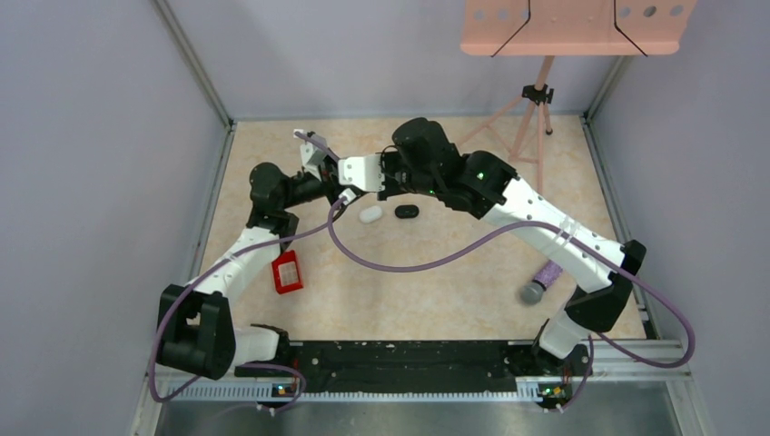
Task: Insert the wireless bluetooth earbuds into the charging case
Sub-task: Place the earbud in the charging case.
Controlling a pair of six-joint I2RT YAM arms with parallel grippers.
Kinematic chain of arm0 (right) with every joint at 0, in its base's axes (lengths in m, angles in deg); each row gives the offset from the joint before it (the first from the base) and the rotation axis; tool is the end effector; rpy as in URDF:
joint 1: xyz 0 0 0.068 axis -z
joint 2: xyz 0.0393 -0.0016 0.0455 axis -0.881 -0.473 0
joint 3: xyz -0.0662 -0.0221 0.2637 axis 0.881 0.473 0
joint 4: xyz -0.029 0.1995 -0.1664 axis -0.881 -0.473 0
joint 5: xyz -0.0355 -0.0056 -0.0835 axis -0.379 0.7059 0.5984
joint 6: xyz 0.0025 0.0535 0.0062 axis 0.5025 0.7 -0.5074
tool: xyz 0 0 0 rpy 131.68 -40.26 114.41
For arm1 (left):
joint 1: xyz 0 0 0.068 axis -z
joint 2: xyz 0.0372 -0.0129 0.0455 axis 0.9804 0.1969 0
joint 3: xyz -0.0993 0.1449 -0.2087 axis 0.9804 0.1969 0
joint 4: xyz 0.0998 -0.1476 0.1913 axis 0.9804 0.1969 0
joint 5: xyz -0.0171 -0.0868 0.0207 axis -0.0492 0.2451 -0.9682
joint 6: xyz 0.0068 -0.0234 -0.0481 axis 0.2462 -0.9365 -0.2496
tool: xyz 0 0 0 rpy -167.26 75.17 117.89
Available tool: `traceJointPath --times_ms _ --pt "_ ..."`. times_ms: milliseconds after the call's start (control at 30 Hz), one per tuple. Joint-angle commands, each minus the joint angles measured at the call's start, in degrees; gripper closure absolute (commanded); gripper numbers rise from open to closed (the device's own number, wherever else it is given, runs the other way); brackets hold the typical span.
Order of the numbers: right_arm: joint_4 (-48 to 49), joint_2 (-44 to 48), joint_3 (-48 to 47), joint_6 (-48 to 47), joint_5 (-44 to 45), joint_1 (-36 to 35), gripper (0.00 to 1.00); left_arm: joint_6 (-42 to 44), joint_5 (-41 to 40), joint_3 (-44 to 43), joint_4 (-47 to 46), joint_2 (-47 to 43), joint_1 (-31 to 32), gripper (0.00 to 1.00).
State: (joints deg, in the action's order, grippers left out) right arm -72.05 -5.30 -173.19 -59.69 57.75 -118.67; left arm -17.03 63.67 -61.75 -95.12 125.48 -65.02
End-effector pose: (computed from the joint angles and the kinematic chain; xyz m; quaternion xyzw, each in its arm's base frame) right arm 0.1929 0.2878 0.4439 -0.7029 0.5108 -0.0457 0.4929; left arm 0.2607 -0.0950 0.3301 0.3692 0.5402 -0.4937 0.5728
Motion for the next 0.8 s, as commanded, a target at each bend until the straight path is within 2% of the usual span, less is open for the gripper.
traceJointPath --times_ms 0,533,767 --pt "1.1 -0.63 -3.05 -0.92 0.13 -0.96 1.0 -3.11 -0.15 -2.73 -4.72 -1.14 0.25 1.0" --pt "2.16 -1.13 -2.75 -3.74 -0.65 -1.91 1.0 -5.24 -0.61 -2.5 -5.78 -1.2 0.26 1.0" --pt "4.26 -1.22 -3.07 -1.33 -1.07 -2.14 1.0 -4.8 -0.56 -2.23 -5.4 -1.14 0.26 1.0"
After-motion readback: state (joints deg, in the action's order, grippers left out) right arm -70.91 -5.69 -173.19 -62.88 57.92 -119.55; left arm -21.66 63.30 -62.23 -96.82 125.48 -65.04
